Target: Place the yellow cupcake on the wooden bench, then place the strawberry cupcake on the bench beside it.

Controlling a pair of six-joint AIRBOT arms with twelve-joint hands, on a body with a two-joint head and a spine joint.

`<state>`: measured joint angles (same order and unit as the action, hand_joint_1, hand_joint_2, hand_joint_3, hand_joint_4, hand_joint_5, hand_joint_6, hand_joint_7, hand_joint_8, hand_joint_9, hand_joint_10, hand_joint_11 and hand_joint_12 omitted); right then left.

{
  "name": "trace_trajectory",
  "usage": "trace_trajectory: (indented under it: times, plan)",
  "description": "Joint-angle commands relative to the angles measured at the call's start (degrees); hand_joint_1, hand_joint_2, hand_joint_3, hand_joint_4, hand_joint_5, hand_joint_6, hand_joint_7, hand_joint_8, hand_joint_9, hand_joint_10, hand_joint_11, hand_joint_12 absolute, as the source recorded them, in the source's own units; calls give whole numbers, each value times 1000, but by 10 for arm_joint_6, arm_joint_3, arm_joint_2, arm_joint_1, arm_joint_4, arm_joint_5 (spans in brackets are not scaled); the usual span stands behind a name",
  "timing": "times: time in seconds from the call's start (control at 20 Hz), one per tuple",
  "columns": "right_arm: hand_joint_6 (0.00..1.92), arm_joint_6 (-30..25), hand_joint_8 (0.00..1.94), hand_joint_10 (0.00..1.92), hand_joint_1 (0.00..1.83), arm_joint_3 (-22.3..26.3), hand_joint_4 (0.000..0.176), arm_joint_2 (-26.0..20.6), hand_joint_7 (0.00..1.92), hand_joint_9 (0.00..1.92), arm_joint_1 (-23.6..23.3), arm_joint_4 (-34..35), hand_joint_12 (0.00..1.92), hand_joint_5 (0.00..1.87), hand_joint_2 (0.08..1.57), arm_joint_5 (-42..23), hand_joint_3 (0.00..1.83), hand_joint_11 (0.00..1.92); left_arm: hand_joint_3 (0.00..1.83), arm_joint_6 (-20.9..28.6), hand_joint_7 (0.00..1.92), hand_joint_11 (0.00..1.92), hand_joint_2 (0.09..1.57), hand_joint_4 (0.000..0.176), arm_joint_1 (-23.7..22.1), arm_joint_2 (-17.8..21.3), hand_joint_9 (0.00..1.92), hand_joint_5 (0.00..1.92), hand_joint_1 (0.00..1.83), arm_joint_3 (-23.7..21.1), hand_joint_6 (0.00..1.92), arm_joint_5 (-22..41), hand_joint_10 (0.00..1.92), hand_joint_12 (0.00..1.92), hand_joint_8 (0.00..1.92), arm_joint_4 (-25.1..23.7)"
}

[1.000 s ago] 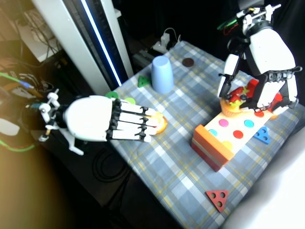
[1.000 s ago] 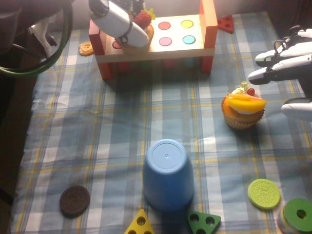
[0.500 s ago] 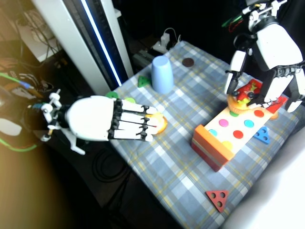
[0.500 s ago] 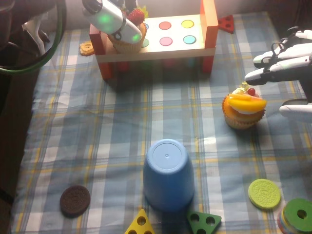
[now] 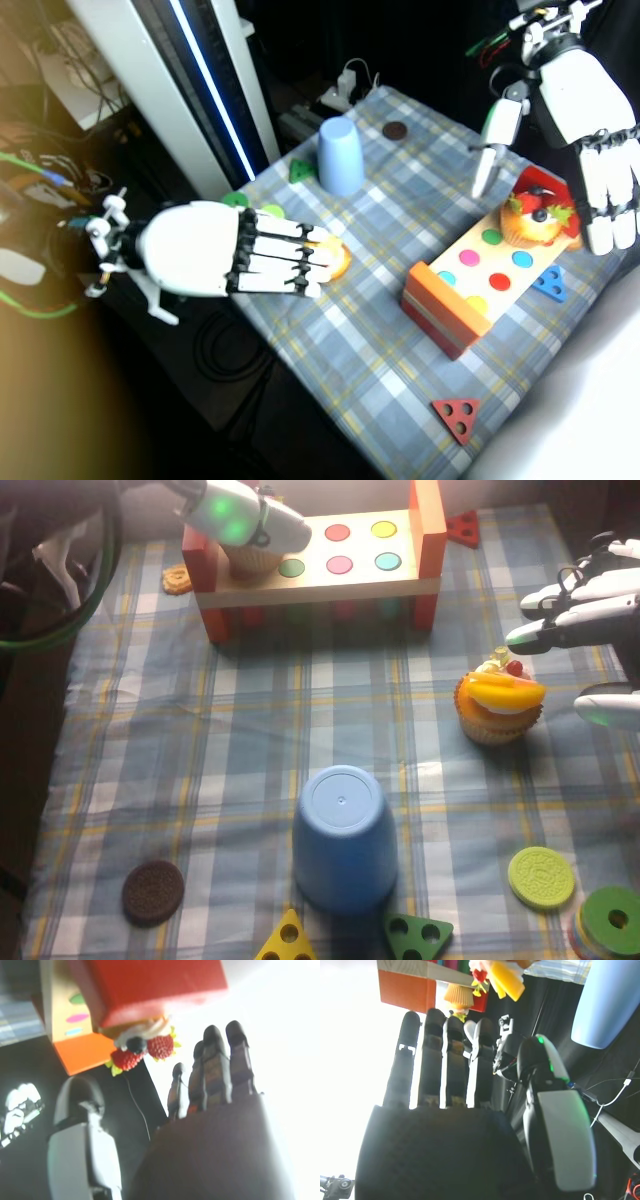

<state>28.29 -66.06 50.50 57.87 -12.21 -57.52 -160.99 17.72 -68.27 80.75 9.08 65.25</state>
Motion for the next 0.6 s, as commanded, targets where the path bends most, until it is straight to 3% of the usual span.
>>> trace_trajectory:
  times: [0.0, 0.05, 0.1, 0.15, 0.2, 0.25, 0.3, 0.35, 0.4, 0.45, 0.5, 0.55]
  plan:
    - [2, -4, 2, 3, 577, -2, 82, 2, 465, 437, -7, 19, 951, 580, 1292, -65, 0, 52, 0, 54, 0, 0, 867, 176, 1, 9, 0, 0, 541, -9, 0, 41, 0, 104, 0, -44]
    - [3, -5, 1, 2, 579, -2, 88, 2, 463, 434, -7, 19, 948, 581, 1289, -65, 0, 45, 0, 111, 0, 0, 850, 176, 8, 21, 0, 0, 566, -25, 0, 53, 0, 86, 0, -90]
    - [3, -5, 0, 0, 546, -2, 96, 1, 456, 430, -7, 19, 948, 563, 1292, -65, 0, 35, 0, 218, 0, 0, 843, 176, 20, 38, 0, 0, 504, -47, 0, 77, 0, 38, 0, -173]
    - [0, -5, 0, 2, 570, -2, 158, 1, 438, 426, -9, 19, 946, 484, 1277, -65, 0, 26, 0, 344, 0, 6, 831, 176, 36, 58, 4, 0, 408, -72, 0, 114, 1, 27, 0, -266]
    - [0, -5, 0, 0, 581, -2, 167, 1, 432, 421, -11, 18, 908, 470, 1259, -65, 0, 25, 0, 420, 0, 12, 826, 176, 49, 74, 13, 0, 423, -91, 0, 147, 5, 30, 0, -317]
    - [2, -5, 1, 1, 577, -3, 109, 1, 448, 428, -14, 15, 880, 504, 1222, -65, 0, 43, 2, 480, 0, 4, 843, 176, 64, 91, 15, 0, 457, -113, 0, 184, 5, 28, 0, -358]
    - [0, -5, 0, 0, 645, -3, 92, 2, 449, 413, -18, 11, 916, 500, 1171, -64, 0, 10, 5, 534, 0, 19, 855, 176, 78, 109, 2, 0, 564, -135, 0, 222, 0, 36, 0, -389]
    - [0, -5, 0, 0, 674, -4, 102, 2, 441, 398, -22, 8, 924, 489, 1140, -59, 0, 1, 6, 575, 0, 51, 865, 176, 93, 126, 17, 0, 641, -155, 0, 255, 6, 55, 0, -412]
    - [0, -5, 0, 2, 675, -6, 122, 3, 430, 409, -29, 1, 1002, 476, 1070, -48, 0, 0, 0, 615, 0, 37, 842, 176, 116, 148, 12, 0, 724, -183, 0, 301, 3, 56, 0, -436]
    - [0, -5, 0, 2, 734, -8, 123, 4, 413, 411, -33, -4, 1040, 468, 1007, -41, 0, 0, 0, 644, 0, 7, 813, 176, 135, 164, 2, 0, 812, -202, 0, 338, 0, 254, 0, -449]
    - [0, -5, 0, 2, 785, -10, 124, 4, 402, 414, -37, -7, 1065, 457, 966, -35, 0, 0, 0, 662, 0, 1, 811, 176, 152, 176, 0, 0, 861, -216, 0, 361, 0, 296, 0, -457]
    - [0, -5, 0, 0, 805, -12, 147, 6, 369, 391, -44, -14, 1026, 416, 918, -24, 0, 0, 0, 699, 0, 0, 816, 176, 179, 197, 0, 0, 878, -238, 0, 400, 0, 305, 0, -471]
